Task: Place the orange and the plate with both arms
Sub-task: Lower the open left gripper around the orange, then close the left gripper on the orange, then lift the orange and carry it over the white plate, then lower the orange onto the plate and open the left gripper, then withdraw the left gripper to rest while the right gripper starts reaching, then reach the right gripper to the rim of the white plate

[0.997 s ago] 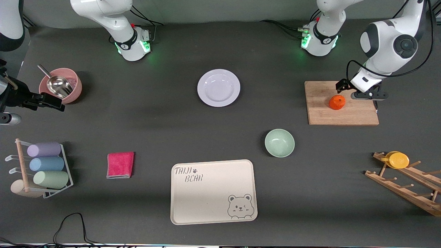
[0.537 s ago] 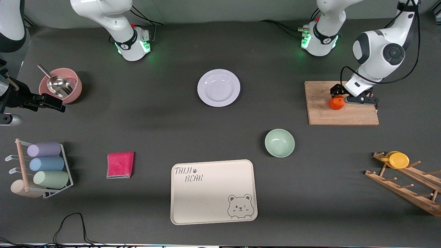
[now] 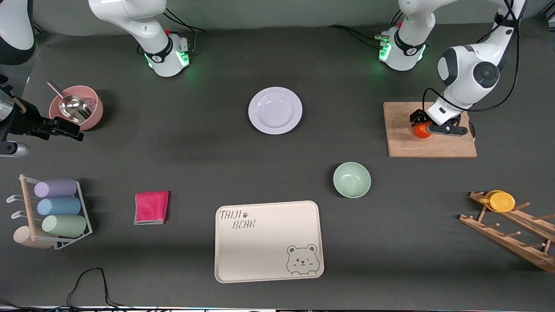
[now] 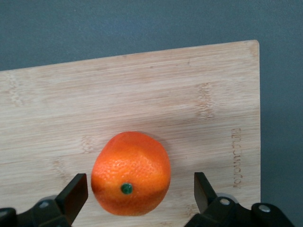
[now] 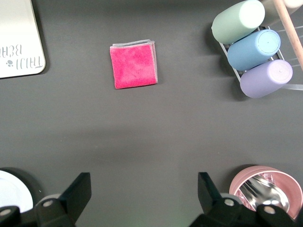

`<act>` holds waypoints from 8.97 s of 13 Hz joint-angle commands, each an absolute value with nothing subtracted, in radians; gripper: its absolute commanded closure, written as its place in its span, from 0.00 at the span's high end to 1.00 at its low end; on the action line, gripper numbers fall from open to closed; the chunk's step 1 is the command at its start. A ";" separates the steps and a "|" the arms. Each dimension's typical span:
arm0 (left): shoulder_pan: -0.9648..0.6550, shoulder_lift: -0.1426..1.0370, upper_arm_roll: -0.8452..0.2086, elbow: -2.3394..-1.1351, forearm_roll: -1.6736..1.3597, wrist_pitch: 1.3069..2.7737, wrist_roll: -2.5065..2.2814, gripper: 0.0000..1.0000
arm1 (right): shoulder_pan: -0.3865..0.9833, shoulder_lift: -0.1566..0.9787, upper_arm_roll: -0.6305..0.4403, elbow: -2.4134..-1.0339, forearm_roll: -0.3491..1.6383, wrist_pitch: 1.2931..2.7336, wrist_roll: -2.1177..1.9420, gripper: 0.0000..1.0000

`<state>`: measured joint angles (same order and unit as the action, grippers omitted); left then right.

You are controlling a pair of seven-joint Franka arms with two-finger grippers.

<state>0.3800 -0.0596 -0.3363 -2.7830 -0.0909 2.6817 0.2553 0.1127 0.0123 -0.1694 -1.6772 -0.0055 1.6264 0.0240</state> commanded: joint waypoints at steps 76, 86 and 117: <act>0.151 0.347 -0.689 -1.437 0.215 1.571 -0.861 1.00 | 0.115 -0.014 -0.176 -1.689 -0.012 1.637 0.038 1.00; 0.025 0.063 0.016 -1.576 0.038 1.480 -0.065 1.00 | 0.150 -0.052 -0.170 -1.729 -0.012 1.631 0.041 1.00; -0.046 -0.310 0.074 -2.016 0.055 1.657 0.051 1.00 | 0.538 0.233 -0.163 -2.689 1.882 2.054 -1.272 1.00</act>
